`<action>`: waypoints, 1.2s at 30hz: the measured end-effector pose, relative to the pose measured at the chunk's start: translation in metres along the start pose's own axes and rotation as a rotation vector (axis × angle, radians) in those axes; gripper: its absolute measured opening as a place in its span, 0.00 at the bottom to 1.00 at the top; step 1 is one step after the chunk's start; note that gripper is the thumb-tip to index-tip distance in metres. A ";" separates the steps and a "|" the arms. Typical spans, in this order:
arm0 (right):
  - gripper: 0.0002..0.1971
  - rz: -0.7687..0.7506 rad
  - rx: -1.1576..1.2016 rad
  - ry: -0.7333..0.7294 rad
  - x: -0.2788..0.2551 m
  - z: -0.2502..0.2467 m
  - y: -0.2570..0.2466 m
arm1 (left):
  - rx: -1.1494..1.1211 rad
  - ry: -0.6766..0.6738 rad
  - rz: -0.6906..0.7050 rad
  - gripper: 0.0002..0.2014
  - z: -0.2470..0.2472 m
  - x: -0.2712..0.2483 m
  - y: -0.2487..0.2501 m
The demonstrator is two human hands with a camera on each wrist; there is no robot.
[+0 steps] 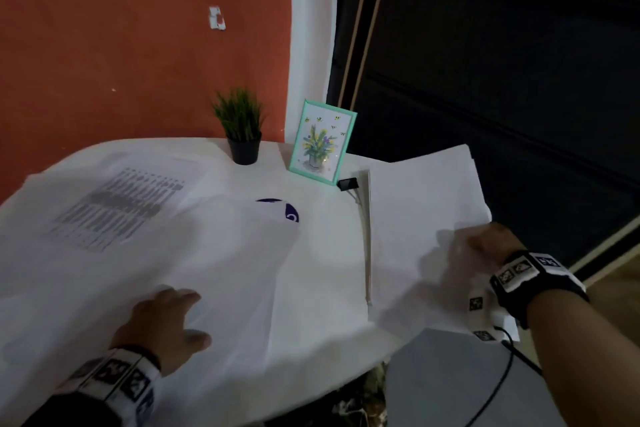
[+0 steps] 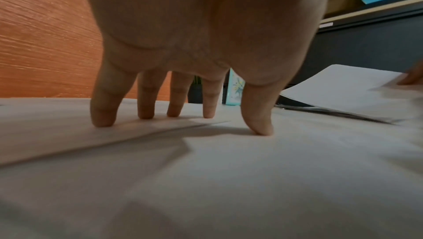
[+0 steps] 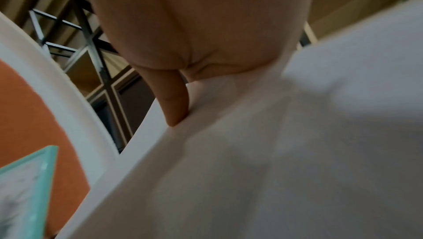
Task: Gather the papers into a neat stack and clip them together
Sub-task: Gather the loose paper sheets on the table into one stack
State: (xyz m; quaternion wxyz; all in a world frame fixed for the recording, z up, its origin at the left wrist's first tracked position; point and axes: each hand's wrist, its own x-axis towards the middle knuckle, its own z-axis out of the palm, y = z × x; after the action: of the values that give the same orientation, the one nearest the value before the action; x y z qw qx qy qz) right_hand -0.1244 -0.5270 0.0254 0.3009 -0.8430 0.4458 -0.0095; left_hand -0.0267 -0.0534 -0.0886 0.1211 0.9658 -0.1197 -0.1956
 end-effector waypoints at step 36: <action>0.38 -0.369 -0.425 -0.300 -0.199 0.247 -0.128 | 0.009 0.021 -0.432 0.63 -0.060 0.028 -0.094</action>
State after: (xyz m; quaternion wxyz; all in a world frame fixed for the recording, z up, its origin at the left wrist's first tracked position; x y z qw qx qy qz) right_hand -0.0790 -0.1987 -0.0608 0.1738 -0.9455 0.2282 0.1539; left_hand 0.0396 0.0385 -0.0710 0.0735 0.9715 0.0907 -0.2064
